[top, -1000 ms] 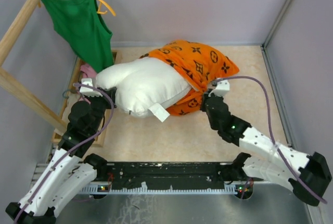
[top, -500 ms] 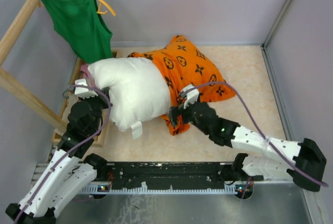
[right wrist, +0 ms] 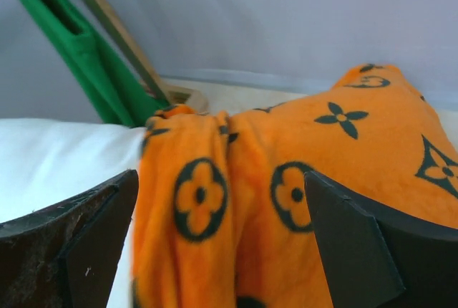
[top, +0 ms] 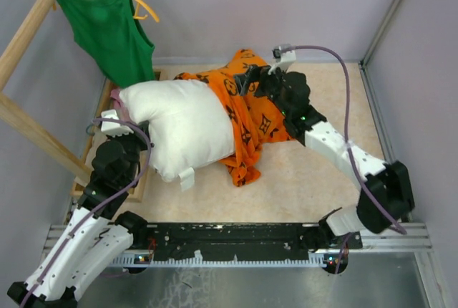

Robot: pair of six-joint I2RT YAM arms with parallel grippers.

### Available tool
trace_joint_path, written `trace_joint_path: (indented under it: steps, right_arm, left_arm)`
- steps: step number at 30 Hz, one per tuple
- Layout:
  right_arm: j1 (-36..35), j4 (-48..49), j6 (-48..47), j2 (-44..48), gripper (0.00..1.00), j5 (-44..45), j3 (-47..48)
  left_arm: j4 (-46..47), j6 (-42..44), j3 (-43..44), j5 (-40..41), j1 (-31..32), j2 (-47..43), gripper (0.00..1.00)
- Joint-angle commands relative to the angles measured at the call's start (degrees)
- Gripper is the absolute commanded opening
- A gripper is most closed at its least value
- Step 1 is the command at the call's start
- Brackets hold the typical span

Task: Remove the pillowcase from the pillow
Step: Remove the pillow from the pillowcase.

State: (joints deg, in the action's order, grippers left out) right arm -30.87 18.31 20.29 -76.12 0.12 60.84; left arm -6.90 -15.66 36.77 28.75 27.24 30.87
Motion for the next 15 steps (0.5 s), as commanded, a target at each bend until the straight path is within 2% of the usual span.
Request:
trace_joint_path:
  steps: [1, 6, 8, 11, 12, 15]
  right_arm:
    - [2.95, -3.5, -1.37, -12.08, 0.99, 0.04, 8.18]
    - [3.8, -5.95, -1.38, -19.71, 0.9, 0.59, 13.12]
    - [3.8, -7.43, -2.23, -20.69, 0.8, 2.15, 13.71]
    - [4.01, -10.36, -4.64, -20.94, 0.58, 5.97, 14.37]
    - [4.25, -11.64, -5.58, -21.37, 0.47, 7.07, 14.96]
    - [6.52, -16.22, -6.55, -23.19, 0.04, 8.44, 17.65]
  left_arm:
    - [3.89, -0.18, 2.83, 2.36, -0.44, -2.34, 0.0]
    - [2.58, -0.89, 3.07, 1.98, -0.39, -3.75, 0.0]
    - [2.63, -0.91, 2.93, 2.17, -0.41, -3.98, 0.0]
    - [2.93, -0.86, 2.87, 2.3, -0.35, -3.92, 0.0]
    - [2.92, -0.8, 2.94, 2.15, -0.33, -3.7, 0.0]
    - [2.61, -0.93, 3.07, 2.46, -0.35, -3.36, 0.0]
